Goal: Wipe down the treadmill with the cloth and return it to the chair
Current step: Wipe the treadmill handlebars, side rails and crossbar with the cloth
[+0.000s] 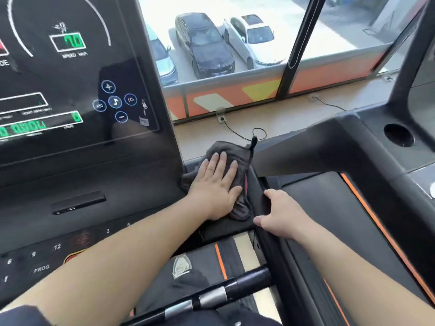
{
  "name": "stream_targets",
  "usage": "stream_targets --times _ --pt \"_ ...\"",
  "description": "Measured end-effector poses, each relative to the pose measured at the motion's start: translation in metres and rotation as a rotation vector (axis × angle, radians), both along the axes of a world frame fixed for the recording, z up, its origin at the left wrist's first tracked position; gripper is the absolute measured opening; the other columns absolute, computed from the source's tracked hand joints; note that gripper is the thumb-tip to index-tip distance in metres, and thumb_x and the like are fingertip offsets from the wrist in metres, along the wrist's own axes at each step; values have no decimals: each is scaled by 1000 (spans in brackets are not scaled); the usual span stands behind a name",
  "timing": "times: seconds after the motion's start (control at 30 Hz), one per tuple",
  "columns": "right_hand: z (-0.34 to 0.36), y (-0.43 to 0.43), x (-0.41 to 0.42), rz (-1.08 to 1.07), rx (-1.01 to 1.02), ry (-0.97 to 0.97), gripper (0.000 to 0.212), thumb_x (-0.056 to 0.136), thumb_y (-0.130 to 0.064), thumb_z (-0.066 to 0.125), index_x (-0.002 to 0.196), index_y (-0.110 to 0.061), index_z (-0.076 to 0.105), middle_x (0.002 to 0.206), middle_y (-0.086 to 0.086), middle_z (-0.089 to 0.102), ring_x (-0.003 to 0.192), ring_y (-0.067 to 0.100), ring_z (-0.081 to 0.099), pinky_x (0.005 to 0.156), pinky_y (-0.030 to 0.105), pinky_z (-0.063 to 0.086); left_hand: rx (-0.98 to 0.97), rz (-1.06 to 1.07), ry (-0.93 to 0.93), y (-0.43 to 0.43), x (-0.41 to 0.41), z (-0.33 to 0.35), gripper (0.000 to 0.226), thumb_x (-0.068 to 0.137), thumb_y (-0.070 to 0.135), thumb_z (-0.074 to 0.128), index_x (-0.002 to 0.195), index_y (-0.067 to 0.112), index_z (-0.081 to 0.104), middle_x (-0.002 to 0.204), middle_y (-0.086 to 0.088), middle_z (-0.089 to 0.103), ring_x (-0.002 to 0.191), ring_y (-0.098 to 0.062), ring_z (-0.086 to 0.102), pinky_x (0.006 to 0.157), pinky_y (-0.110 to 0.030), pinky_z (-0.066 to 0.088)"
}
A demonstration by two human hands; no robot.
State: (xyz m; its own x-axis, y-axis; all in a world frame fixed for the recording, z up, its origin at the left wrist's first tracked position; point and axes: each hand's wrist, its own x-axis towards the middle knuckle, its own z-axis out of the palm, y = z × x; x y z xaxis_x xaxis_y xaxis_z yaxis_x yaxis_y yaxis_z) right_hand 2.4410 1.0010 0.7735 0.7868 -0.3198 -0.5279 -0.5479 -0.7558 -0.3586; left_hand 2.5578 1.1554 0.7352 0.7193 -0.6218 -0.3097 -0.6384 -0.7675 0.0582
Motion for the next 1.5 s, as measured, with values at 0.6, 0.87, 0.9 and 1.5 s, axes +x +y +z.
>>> stream_targets --times 0.6,0.87,0.9,1.5 --pt "-4 2 -5 -42 18 -17 85 84 -39 78 153 -16 35 147 4 43 134 24 48 113 37 39 153 197 -41 2 13 9 80 103 56 14 160 10 -16 162 -27 -27 153 -43 -20 124 -55 -6" --pt "-11 1 -11 -22 15 -41 84 88 -39 73 156 -16 28 148 5 39 137 25 45 114 39 38 27 59 -13 31 -60 -2 80 102 62 11 160 15 -18 161 -27 -30 150 -40 -29 123 -55 -11" --pt "-11 1 -11 -21 11 -38 85 88 -40 73 156 -17 28 149 4 38 137 25 45 114 39 38 9 56 -10 31 -49 -1 80 102 63 11 160 17 -17 162 -25 -29 151 -39 -29 124 -54 -10" --pt "-10 4 -17 -42 73 -132 83 90 -30 73 158 -32 26 149 0 41 137 21 46 113 31 35 89 159 -4 0 6 5 78 101 65 11 159 25 -22 160 -27 -33 150 -43 -28 122 -56 -12"
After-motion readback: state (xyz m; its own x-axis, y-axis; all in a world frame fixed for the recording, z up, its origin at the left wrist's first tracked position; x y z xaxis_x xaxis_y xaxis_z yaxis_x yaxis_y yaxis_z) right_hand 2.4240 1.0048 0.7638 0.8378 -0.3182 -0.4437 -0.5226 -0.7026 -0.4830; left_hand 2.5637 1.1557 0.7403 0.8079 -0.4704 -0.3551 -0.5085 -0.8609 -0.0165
